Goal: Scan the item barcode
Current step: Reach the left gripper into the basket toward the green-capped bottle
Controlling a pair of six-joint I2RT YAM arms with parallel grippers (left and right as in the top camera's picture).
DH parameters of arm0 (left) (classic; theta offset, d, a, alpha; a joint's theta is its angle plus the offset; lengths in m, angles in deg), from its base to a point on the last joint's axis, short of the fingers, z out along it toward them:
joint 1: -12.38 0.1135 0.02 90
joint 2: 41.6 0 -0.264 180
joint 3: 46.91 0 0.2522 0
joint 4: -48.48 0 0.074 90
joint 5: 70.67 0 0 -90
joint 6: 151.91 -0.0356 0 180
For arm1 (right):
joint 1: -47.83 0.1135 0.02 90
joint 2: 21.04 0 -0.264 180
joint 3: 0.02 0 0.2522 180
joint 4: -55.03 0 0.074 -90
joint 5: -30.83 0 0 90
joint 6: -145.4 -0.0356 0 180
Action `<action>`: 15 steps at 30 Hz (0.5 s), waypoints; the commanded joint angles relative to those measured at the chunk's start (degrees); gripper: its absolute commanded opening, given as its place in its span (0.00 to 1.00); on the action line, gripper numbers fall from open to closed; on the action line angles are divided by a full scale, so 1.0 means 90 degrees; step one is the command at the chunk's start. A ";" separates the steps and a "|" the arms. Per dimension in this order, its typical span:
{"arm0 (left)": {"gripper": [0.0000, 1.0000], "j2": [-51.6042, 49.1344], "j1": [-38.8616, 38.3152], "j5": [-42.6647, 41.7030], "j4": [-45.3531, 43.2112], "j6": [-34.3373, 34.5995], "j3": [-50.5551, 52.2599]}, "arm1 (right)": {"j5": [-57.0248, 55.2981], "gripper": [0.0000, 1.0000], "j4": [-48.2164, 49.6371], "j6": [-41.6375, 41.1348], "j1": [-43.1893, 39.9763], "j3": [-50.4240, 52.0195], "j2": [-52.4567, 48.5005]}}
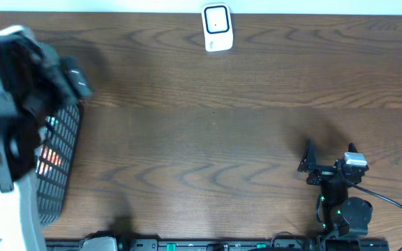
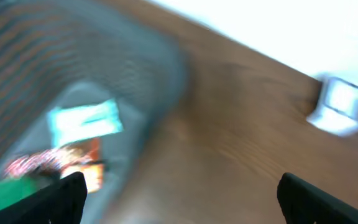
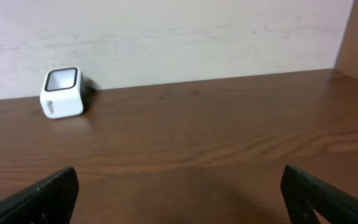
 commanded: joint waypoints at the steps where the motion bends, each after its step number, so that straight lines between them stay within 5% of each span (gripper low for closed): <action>1: 0.98 -0.0255 0.1443 0.0372 0.0413 0.1020 -0.0146 | 0.0015 0.99 -0.0024 -0.0056 0.0015 0.0005 0.0034; 8: 0.98 -0.0318 0.3823 -0.0151 0.0690 0.1151 0.0007 | 0.0015 0.99 -0.0024 -0.0056 0.0015 0.0005 0.0034; 15: 0.98 -0.0321 0.4697 -0.0318 0.0219 0.1219 0.1052 | 0.0015 0.99 -0.0024 -0.0056 0.0015 0.0005 0.0034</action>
